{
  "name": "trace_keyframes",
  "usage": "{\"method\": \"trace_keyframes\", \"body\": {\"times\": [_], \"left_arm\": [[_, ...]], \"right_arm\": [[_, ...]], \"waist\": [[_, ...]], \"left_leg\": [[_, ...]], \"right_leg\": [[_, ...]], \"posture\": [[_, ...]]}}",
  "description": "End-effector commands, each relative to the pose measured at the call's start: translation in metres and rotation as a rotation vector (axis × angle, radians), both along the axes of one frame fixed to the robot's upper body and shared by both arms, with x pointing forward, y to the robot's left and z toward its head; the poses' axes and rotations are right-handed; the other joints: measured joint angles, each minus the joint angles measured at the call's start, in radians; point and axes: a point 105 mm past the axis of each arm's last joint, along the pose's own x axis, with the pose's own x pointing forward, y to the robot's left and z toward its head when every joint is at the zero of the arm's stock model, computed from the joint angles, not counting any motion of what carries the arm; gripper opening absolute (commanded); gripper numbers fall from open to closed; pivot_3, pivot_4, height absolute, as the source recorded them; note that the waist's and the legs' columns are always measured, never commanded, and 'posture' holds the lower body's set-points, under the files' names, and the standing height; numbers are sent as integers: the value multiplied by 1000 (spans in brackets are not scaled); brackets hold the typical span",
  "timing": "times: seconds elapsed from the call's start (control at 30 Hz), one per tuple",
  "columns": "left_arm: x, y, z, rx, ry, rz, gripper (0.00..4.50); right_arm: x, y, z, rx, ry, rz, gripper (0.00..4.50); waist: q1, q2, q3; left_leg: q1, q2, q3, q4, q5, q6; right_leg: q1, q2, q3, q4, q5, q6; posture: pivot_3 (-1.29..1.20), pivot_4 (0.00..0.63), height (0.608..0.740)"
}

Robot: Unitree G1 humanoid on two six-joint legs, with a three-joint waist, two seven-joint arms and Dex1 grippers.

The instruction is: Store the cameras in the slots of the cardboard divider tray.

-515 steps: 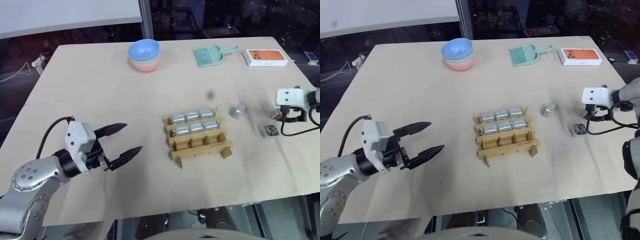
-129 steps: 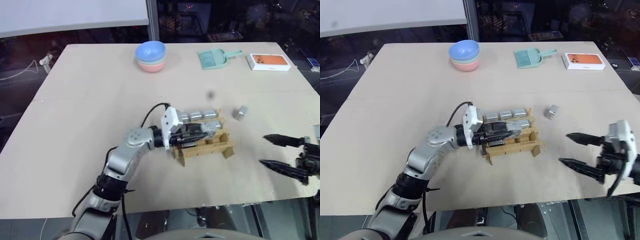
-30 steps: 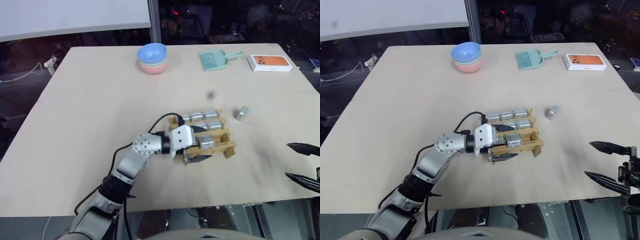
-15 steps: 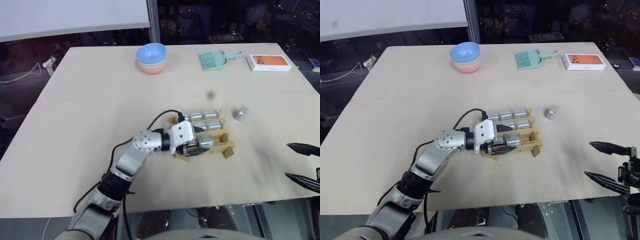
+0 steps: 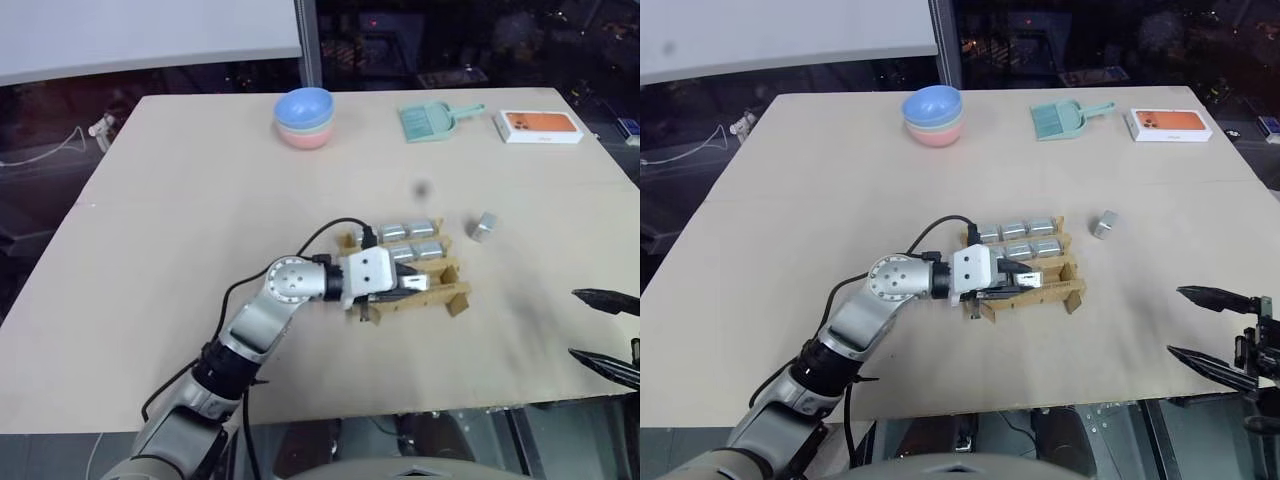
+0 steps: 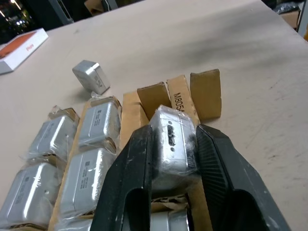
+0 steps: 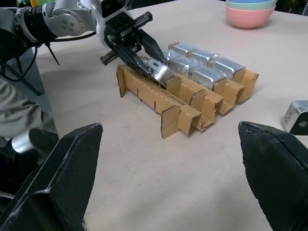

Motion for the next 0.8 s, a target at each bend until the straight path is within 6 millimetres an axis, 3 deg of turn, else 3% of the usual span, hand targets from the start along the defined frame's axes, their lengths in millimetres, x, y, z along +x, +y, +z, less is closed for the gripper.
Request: {"method": "trace_keyframes", "body": {"times": [0.03, 0.8], "left_arm": [[10, 14, -16, 58, 54, 71, 765], [0, 7, 13, -130, 280, 78, 765]], "right_arm": [[-3, -2, 11, -24, -69, -4, 4500], [3, 2, 11, -21, -76, 7, 4500]], "waist": [[0, 0, 0], [-1, 0, 0]], "left_leg": [[0, 0, 0, 0, 0, 0], [-1, 0, -1, 0, 0, 0]], "right_leg": [[0, 0, 0, 0, 0, 0], [-1, 0, -1, 0, 0, 0]], "posture": [[0, 150, 740], [0, 150, 740]]}}
